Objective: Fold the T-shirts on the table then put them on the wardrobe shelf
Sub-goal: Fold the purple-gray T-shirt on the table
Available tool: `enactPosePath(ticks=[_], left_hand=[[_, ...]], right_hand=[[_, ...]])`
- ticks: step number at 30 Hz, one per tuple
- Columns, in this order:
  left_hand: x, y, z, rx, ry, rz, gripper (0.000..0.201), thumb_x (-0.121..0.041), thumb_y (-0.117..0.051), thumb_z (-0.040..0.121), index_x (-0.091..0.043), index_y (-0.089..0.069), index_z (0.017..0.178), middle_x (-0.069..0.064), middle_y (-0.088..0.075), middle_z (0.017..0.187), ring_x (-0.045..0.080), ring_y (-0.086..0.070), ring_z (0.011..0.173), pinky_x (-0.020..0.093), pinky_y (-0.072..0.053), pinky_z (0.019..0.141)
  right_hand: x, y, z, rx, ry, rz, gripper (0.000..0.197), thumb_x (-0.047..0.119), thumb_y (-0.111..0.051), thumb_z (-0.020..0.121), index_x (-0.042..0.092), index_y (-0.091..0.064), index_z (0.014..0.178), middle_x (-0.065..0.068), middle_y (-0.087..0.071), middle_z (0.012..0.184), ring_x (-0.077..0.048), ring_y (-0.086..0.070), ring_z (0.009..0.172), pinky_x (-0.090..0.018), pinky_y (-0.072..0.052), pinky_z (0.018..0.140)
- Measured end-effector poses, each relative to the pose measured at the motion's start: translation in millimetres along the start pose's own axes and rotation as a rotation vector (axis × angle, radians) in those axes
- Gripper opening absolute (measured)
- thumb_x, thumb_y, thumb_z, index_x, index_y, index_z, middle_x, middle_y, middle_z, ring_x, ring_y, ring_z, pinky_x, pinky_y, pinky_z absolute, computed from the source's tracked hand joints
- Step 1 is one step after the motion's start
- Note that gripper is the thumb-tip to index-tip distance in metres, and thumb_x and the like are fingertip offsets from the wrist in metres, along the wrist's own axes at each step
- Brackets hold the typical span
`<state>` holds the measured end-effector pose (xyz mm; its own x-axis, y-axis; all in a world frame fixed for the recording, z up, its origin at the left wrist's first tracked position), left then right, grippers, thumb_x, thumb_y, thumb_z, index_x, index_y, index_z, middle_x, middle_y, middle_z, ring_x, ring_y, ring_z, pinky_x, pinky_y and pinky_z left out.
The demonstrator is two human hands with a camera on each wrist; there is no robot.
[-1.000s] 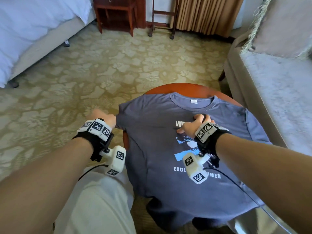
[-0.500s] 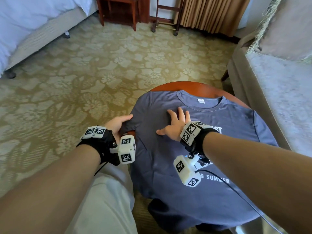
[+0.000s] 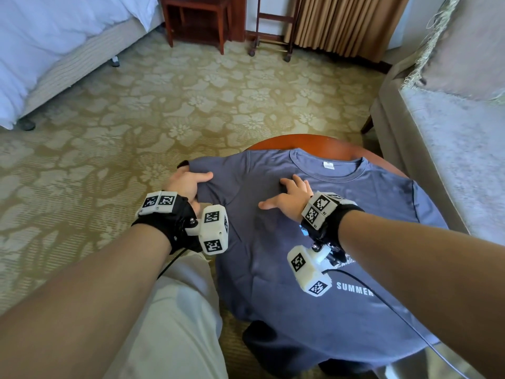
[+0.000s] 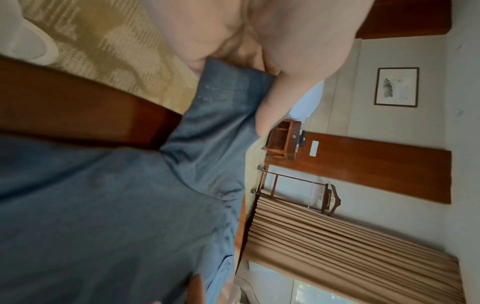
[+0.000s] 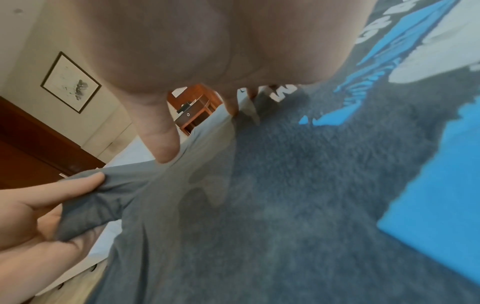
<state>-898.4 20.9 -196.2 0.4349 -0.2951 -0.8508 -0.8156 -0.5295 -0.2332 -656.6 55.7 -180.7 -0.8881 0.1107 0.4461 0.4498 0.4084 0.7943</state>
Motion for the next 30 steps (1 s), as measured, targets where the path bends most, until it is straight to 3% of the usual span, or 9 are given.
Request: enactPosePath(ticks=[5,9,12,16,18,20,24,27,30], left_hand=[[-24.3,-10.8,-11.0,-0.064,-0.200,0.015,0.026,0.006,-0.071,0.080,-0.013,-0.073,0.097,0.003,-0.074,0.084,0.021,-0.073,0.078,0.032,-0.059,0.067],[-37.8,-36.1,-23.5,-0.043,-0.326,0.222,0.032,-0.001,-0.074,0.080,-0.013,-0.073,0.109,0.004,-0.072,0.101,0.021,-0.069,0.097,0.036,-0.056,0.090],[-43.9,-66.4,-40.8,0.008,-0.458,0.433,0.032,-0.003,-0.072,0.084,-0.009,-0.071,0.116,-0.004,-0.067,0.104,0.008,-0.063,0.093,0.015,-0.049,0.080],[-27.6,-108.0,-56.4,0.194,-0.493,0.665,0.019,-0.007,-0.072,0.085,-0.013,-0.076,0.102,-0.005,-0.069,0.103,0.004,-0.062,0.094,0.001,-0.042,0.074],[-7.9,-125.2,-60.9,0.314,-0.418,0.777,0.014,-0.010,-0.077,0.080,-0.017,-0.078,0.092,-0.005,-0.070,0.112,0.005,-0.064,0.101,0.008,-0.046,0.086],[9.1,-134.5,-61.3,0.354,-0.327,0.874,0.010,-0.019,-0.081,0.075,-0.027,-0.077,0.078,-0.008,-0.072,0.111,0.007,-0.064,0.107,0.025,-0.046,0.101],[15.5,-153.6,-71.3,0.357,-0.264,0.868,0.007,-0.026,-0.081,0.075,-0.029,-0.078,0.069,-0.011,-0.073,0.093,0.013,-0.064,0.100,0.038,-0.053,0.094],[18.2,-180.0,-88.4,0.396,-0.238,0.788,0.009,-0.017,-0.078,0.078,-0.013,-0.079,0.087,0.005,-0.074,0.098,0.019,-0.067,0.100,0.042,-0.055,0.092],[35.9,-213.2,-110.4,0.475,-0.133,0.643,0.015,-0.006,-0.080,0.070,-0.006,-0.073,0.084,0.019,-0.071,0.103,0.029,-0.067,0.106,0.044,-0.053,0.093]], right_hand=[[-5.9,26.7,-5.2,-0.118,-0.051,0.320,0.089,0.050,-0.072,0.075,0.019,-0.033,0.148,-0.001,-0.023,0.153,-0.026,-0.036,0.135,-0.046,-0.037,0.108],[-23.8,58.1,-13.0,-0.222,-0.124,0.427,0.078,0.046,-0.066,0.077,0.018,-0.036,0.144,-0.002,-0.038,0.141,-0.028,-0.051,0.117,-0.046,-0.050,0.094],[-43.5,76.1,-18.3,-0.265,-0.186,0.441,0.074,0.046,-0.060,0.076,0.016,-0.036,0.140,-0.006,-0.044,0.133,-0.029,-0.055,0.109,-0.046,-0.051,0.091],[-69.5,94.2,-27.9,-0.312,-0.255,0.429,0.075,0.044,-0.053,0.074,0.014,-0.034,0.140,-0.009,-0.047,0.131,-0.032,-0.057,0.108,-0.045,-0.050,0.093],[-85.2,102.3,-31.1,-0.340,-0.301,0.421,0.075,0.041,-0.051,0.068,0.012,-0.039,0.136,-0.011,-0.052,0.128,-0.033,-0.058,0.107,-0.044,-0.051,0.092],[-102.1,110.3,-32.6,-0.358,-0.335,0.434,0.069,0.037,-0.052,0.069,0.009,-0.042,0.131,-0.014,-0.054,0.126,-0.034,-0.058,0.107,-0.041,-0.050,0.092],[-150.4,121.4,-42.2,-0.383,-0.475,0.387,0.068,0.030,-0.053,0.085,0.004,-0.030,0.144,-0.017,-0.043,0.142,-0.035,-0.046,0.126,-0.044,-0.041,0.105],[-192.5,135.8,-63.2,-0.476,-0.559,0.337,0.063,0.026,-0.049,0.085,0.002,-0.031,0.140,-0.019,-0.038,0.144,-0.036,-0.039,0.131,-0.044,-0.031,0.110],[-240.8,150.3,-80.7,-0.563,-0.644,0.365,0.054,0.025,-0.049,0.089,0.000,-0.034,0.134,-0.023,-0.037,0.143,-0.037,-0.035,0.134,-0.044,-0.022,0.111]])
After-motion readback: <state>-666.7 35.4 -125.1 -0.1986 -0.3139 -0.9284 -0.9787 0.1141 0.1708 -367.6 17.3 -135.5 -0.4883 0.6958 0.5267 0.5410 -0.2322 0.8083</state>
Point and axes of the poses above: each hand's wrist, its own z-axis towards the middle knuckle, its own y-axis out of the back of the hand, x = y × z, the point moved 8 cm from there along z, towards the middle knuckle
